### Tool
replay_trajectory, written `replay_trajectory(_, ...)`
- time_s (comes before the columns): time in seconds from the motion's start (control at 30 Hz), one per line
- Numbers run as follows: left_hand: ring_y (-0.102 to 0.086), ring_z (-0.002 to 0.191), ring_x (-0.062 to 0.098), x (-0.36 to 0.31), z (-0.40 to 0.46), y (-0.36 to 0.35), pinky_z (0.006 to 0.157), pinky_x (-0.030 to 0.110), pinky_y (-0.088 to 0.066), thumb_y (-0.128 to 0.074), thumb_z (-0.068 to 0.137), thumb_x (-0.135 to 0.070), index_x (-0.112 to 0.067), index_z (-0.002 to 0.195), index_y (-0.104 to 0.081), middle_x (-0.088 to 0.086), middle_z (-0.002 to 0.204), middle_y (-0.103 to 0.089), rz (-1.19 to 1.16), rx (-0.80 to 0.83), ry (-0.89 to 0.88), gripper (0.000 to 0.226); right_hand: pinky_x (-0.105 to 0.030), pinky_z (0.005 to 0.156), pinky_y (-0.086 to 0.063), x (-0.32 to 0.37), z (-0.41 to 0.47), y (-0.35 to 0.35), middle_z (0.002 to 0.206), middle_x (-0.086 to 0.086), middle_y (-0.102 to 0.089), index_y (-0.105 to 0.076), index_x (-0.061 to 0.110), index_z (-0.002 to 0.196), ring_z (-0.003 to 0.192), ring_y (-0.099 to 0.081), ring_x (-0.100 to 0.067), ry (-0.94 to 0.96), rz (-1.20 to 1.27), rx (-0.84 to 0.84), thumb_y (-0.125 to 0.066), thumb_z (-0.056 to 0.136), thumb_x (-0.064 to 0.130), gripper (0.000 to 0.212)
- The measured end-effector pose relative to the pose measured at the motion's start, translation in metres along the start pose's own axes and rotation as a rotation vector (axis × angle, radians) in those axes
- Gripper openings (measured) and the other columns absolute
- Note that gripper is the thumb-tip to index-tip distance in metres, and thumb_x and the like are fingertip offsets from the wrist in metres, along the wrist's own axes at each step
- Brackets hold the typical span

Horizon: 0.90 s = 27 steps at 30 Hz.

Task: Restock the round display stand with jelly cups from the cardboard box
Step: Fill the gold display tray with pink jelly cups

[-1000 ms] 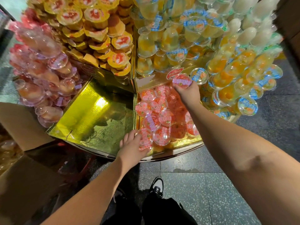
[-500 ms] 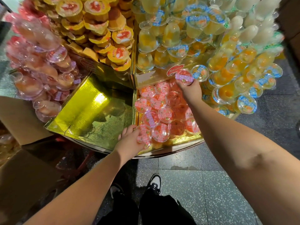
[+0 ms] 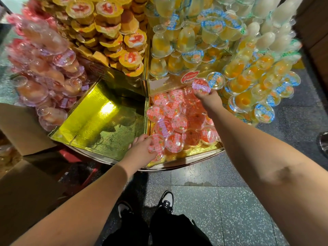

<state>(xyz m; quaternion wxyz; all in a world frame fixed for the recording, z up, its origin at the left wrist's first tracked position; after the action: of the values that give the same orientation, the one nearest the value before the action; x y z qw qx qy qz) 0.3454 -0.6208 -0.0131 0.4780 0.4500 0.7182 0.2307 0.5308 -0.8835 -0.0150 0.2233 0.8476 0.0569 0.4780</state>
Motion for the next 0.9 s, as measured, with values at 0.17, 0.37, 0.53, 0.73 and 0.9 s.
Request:
replay_trajectory(0.17,-0.032,0.132,0.014,0.002,0.0,0.001,0.107,0.034,-0.023,-0.065,0.091,-0.036,-0.025,0.118,-0.055,-0.007,0.141,-0.039,-0.007,-0.011,-0.002,0.03,-0.028,0.07,-0.052,0.003,0.003,-0.006,0.12,-0.006,-0.065,-0.052,0.011,0.135,0.097,-0.065,-0.02,0.008,0.085,0.065,-0.078,0.082,0.043,0.068)
replay_trajectory(0.37,-0.03,0.134,0.016,0.003,0.002,0.002,0.108,0.033,-0.022,-0.064,0.092,-0.035,-0.023,0.121,-0.056,-0.006,0.142,-0.038,-0.009,0.006,0.004,0.032,-0.028,0.071,-0.055,0.001,0.01,-0.005,0.118,-0.005,-0.066,-0.05,0.012,0.138,0.1,-0.067,-0.021,0.067,0.069,0.093,-0.08,0.077,0.049,0.077)
replay_trajectory(0.53,-0.028,0.135,0.016,0.002,0.001,0.003,0.109,0.033,-0.021,-0.064,0.092,-0.035,-0.023,0.124,-0.055,-0.006,0.143,-0.037,-0.02,0.019,0.004,0.035,-0.038,0.075,-0.058,-0.004,0.016,0.004,0.109,-0.005,-0.071,-0.052,0.015,0.139,0.087,-0.069,-0.019,0.082,-0.003,0.127,-0.08,0.056,0.066,0.101)
replay_trajectory(0.73,-0.028,0.134,0.016,0.003,0.003,0.002,0.11,0.034,-0.021,-0.063,0.092,-0.035,-0.024,0.122,-0.054,-0.006,0.142,-0.038,-0.031,0.024,0.004,0.033,-0.039,0.082,-0.061,-0.006,0.018,0.005,0.112,-0.004,-0.071,-0.059,0.014,0.131,0.094,-0.07,-0.021,0.117,-0.03,0.168,-0.079,0.059,0.065,0.09)
replay_trajectory(0.9,-0.028,0.134,0.015,0.004,0.004,0.0,0.111,0.035,-0.021,-0.063,0.092,-0.036,-0.025,0.121,-0.054,-0.007,0.142,-0.038,-0.033,0.032,0.008,0.032,-0.045,0.082,-0.058,-0.004,0.017,0.0,0.101,-0.005,-0.072,-0.063,0.014,0.119,0.083,-0.066,-0.019,0.15,-0.025,0.165,-0.078,0.073,0.053,0.062)
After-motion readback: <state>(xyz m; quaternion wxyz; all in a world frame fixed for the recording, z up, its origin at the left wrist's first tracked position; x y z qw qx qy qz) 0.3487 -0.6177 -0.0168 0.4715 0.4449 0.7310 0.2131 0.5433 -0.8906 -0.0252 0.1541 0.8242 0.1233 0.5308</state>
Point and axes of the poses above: each hand's wrist, its own z-axis towards the middle knuckle, its own y-axis out of the back of the hand, x = y × z, the point moved 4 cm from there along z, towards the middle knuckle
